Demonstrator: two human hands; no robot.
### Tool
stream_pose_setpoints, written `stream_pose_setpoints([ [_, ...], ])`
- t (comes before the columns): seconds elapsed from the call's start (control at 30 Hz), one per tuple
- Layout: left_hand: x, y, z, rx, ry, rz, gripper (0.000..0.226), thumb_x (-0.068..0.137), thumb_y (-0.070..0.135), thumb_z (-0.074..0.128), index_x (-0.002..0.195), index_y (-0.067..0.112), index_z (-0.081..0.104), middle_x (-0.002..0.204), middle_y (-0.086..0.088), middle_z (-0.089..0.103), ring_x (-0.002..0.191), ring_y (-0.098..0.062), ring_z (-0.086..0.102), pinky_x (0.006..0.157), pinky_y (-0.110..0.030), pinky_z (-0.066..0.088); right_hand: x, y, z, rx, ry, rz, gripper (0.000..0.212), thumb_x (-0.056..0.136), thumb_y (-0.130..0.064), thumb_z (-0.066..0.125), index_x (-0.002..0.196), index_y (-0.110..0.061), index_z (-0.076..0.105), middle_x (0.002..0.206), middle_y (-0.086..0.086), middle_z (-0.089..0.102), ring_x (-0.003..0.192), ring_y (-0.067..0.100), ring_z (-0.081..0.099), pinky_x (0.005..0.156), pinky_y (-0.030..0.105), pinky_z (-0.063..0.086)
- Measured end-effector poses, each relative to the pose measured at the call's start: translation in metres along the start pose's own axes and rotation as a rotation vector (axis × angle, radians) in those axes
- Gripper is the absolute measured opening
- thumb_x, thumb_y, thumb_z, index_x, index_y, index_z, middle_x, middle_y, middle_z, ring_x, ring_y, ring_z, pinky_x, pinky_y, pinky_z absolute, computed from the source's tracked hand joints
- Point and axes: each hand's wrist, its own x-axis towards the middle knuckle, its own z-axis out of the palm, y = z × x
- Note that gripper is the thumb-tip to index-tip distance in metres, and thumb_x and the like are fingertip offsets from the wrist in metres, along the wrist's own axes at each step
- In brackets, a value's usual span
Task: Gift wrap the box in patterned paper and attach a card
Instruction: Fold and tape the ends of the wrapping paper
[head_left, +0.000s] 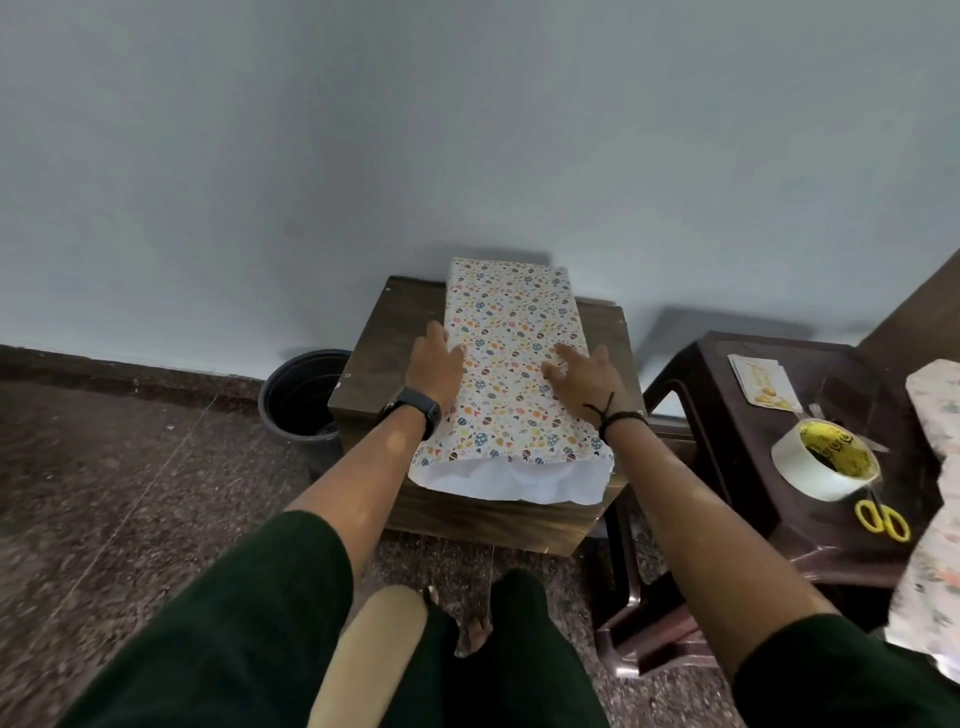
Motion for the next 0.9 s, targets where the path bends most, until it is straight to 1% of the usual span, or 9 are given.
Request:
stream_pose_setpoints([
  [0.13, -0.015, -0.013, -0.019, 0.024, -0.2, 0.017, 0.045, 0.096, 0.032, 0.05, 0.138, 0.018, 0.039, 0.127, -0.012, 0.046, 0.116, -0.027, 0.047, 0.092, -0.032, 0.038, -0.009, 0.003, -0.005, 0.031, -0.044, 0.007, 0.054, 0.097, -0.05, 0.035, 0.146, -0.029, 0.03, 0.144, 0.026, 0.029, 0.128, 0.041, 0.039, 0.107, 0.045, 0.036],
  [0.2, -0.019, -0.014, -0.03, 0.06, -0.229, 0.064, 0.045, 0.095, 0.031, 0.054, 0.137, 0.022, 0.044, 0.126, -0.01, 0.045, 0.115, -0.023, 0.047, 0.089, -0.028, 0.037, -0.032, -0.009, -0.008, 0.059, 0.129, -0.043, 0.047, 0.098, -0.044, 0.04, 0.138, -0.02, 0.043, 0.138, 0.02, 0.04, 0.126, 0.034, 0.041, 0.103, 0.037, 0.035],
  [0.3, -0.02, -0.007, -0.038, 0.096, -0.277, 0.087, 0.036, 0.094, 0.027, 0.057, 0.13, 0.02, 0.054, 0.126, -0.01, 0.052, 0.114, -0.022, 0.051, 0.086, -0.026, 0.04, -0.098, -0.038, 0.004, 0.459, 0.44, -0.138, 0.02, 0.098, -0.028, 0.048, 0.095, -0.013, 0.06, 0.093, 0.007, 0.061, 0.086, 0.02, 0.059, 0.067, 0.023, 0.043],
  [0.37, -0.02, -0.003, -0.04, 0.09, -0.302, 0.064, 0.037, 0.093, 0.028, 0.059, 0.128, 0.018, 0.056, 0.131, -0.01, 0.053, 0.117, -0.023, 0.052, 0.09, -0.026, 0.041, -0.143, -0.057, 0.027, 0.645, 0.353, -0.153, 0.027, 0.097, -0.027, 0.05, 0.078, -0.009, 0.057, 0.072, 0.007, 0.06, 0.064, 0.015, 0.054, 0.056, 0.03, 0.044],
  [0.5, -0.021, -0.002, -0.04, 0.038, -0.332, 0.001, 0.042, 0.091, 0.032, 0.062, 0.131, 0.021, 0.053, 0.143, -0.007, 0.044, 0.128, -0.025, 0.044, 0.103, -0.035, 0.04, -0.172, -0.072, 0.082, 0.722, 0.194, -0.043, 0.022, 0.087, -0.036, 0.063, 0.09, -0.015, 0.062, 0.082, -0.002, 0.063, 0.072, 0.007, 0.057, 0.064, 0.024, 0.046],
  [0.67, -0.026, -0.001, -0.039, -0.024, -0.323, -0.04, 0.04, 0.094, 0.024, 0.058, 0.133, 0.022, 0.049, 0.147, -0.008, 0.038, 0.129, -0.026, 0.043, 0.095, -0.03, 0.04, -0.142, -0.081, 0.103, 0.787, 0.018, 0.161, 0.074, 0.074, -0.054, 0.071, 0.127, -0.013, 0.04, 0.114, 0.005, 0.051, 0.102, 0.02, 0.054, 0.077, 0.025, 0.042],
  [0.73, -0.028, 0.001, -0.039, -0.018, -0.322, -0.044, 0.039, 0.095, 0.021, 0.056, 0.133, 0.022, 0.048, 0.145, -0.01, 0.04, 0.122, -0.025, 0.048, 0.086, -0.028, 0.043, -0.132, -0.089, 0.107, 0.745, 0.021, 0.158, 0.072, 0.075, -0.056, 0.069, 0.122, -0.009, 0.043, 0.111, 0.005, 0.051, 0.101, 0.02, 0.052, 0.078, 0.027, 0.041],
  [0.83, -0.028, 0.004, -0.038, -0.036, -0.323, -0.052, 0.038, 0.095, 0.018, 0.055, 0.132, 0.021, 0.046, 0.141, -0.01, 0.044, 0.103, -0.018, 0.051, 0.066, -0.023, 0.047, -0.118, -0.095, 0.107, 0.71, 0.093, 0.141, 0.049, 0.082, -0.051, 0.064, 0.094, -0.006, 0.05, 0.093, 0.004, 0.051, 0.088, 0.018, 0.049, 0.07, 0.026, 0.035],
  [0.9, -0.029, 0.004, -0.037, -0.026, -0.309, -0.056, 0.037, 0.095, 0.017, 0.056, 0.131, 0.021, 0.046, 0.14, -0.01, 0.044, 0.105, -0.018, 0.05, 0.067, -0.027, 0.047, -0.115, -0.099, 0.104, 0.633, 0.172, 0.103, 0.04, 0.091, -0.042, 0.058, 0.084, -0.002, 0.052, 0.082, 0.01, 0.055, 0.08, 0.024, 0.053, 0.062, 0.026, 0.031],
])
